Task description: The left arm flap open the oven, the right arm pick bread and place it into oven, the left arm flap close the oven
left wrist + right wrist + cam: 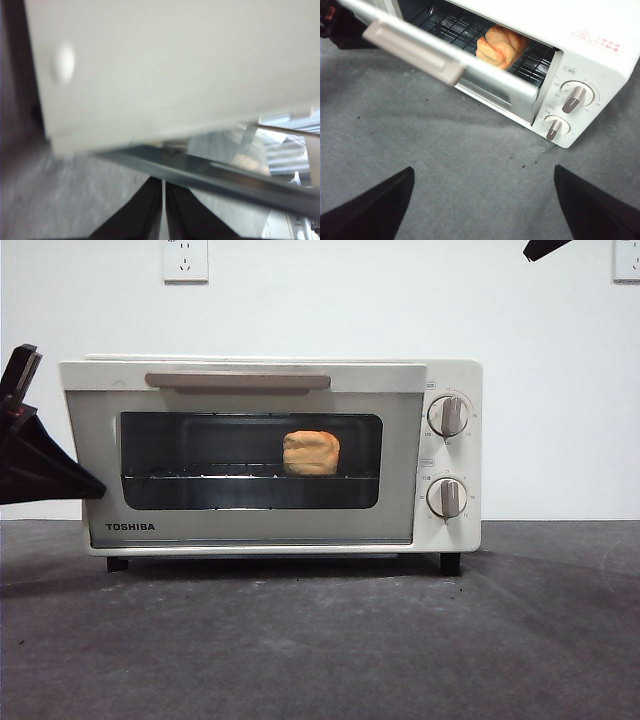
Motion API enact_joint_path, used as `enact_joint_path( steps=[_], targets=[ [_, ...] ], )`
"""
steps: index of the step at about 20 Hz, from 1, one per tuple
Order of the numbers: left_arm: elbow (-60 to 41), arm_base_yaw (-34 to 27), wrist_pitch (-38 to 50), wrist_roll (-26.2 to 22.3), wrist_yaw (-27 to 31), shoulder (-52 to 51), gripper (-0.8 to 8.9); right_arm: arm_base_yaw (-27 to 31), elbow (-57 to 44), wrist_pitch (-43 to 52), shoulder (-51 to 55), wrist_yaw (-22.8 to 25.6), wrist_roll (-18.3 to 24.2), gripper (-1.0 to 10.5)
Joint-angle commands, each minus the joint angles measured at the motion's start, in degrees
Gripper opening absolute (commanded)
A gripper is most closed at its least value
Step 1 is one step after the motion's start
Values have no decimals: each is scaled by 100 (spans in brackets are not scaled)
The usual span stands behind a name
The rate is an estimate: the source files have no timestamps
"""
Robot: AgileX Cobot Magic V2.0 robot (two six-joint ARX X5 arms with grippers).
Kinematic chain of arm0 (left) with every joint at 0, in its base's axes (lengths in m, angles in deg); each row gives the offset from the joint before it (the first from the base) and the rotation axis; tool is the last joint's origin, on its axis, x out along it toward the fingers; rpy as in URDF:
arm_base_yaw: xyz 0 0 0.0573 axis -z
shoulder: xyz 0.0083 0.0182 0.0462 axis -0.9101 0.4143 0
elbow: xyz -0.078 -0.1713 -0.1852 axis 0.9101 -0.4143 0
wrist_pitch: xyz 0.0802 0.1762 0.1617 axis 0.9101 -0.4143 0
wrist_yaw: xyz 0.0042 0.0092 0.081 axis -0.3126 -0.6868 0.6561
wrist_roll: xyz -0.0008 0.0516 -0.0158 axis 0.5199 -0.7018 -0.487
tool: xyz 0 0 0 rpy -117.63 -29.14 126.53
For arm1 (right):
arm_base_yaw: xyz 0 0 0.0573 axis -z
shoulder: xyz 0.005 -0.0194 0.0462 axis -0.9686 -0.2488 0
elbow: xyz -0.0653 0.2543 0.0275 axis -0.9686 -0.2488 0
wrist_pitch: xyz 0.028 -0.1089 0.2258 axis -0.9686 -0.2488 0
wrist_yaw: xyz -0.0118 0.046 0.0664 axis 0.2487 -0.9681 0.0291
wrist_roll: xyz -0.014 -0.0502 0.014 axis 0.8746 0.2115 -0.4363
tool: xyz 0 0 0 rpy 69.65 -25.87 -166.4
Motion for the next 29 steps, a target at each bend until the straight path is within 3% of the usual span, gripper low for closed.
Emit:
enact_joint_path(
  steps=[1, 10, 17, 21, 29],
  targets=[
    [77, -44, 245, 291, -46, 70, 15, -57, 37, 39, -44, 20, -83, 444],
    [77, 9, -240, 76, 457, -590, 16, -57, 37, 42, -50, 17, -90, 444],
    [79, 332, -1335, -562, 1698, -2039, 16, -57, -7, 142, -157, -77, -90, 443],
    [144, 643, -1967, -885, 2479, -2927, 16, -55, -232, 588, -201, -378, -96, 443],
    [629, 1381, -3504, -1604, 4253, -4308, 16, -52, -695, 1366, -210, -525, -140, 442]
  ],
)
